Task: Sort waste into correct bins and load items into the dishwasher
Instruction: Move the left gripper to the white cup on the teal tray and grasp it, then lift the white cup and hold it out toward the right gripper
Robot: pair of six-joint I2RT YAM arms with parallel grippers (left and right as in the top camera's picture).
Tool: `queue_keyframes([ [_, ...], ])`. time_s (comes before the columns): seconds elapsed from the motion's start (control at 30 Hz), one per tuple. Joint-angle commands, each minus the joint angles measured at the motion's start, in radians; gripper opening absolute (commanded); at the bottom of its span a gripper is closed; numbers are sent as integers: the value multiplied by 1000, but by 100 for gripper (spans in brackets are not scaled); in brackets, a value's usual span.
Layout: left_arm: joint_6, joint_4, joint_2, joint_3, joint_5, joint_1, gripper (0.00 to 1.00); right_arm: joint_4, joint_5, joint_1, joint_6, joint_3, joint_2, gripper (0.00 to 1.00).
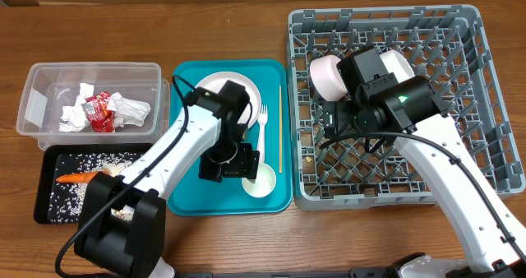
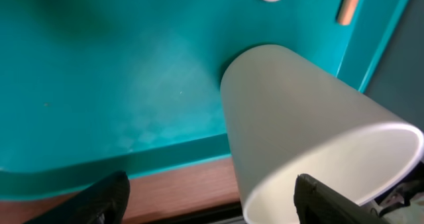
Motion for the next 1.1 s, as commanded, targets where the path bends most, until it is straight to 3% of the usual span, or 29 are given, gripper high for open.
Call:
queue_keyframes([
  [0.0,-11,37,0,-47,38,-2,77,4,5,-8,4,11,-14,100],
  [0.07,-11,56,0,-64,38,-2,72,4,5,-8,4,11,-14,100],
  [0.2,-11,73,0,-77,38,-2,49,4,5,-8,4,11,-14,100],
  [0.27,-10,76,0,-77,38,-2,31,4,5,-8,5,11,-14,100],
  [0.33,-10,79,0,-77,38,-2,4,4,5,-8,5,11,-14,100],
  [0.6,-10,71,-3,-20,35,-1,4,3,-59,-8,4,11,-14,100],
  [0.83,-10,-19,-3,154,35,-2,4,3,-346,-7,-78,11,-14,100],
  [1.07,29,-70,-3,352,39,21,4,7,-370,-5,-93,11,-14,100],
])
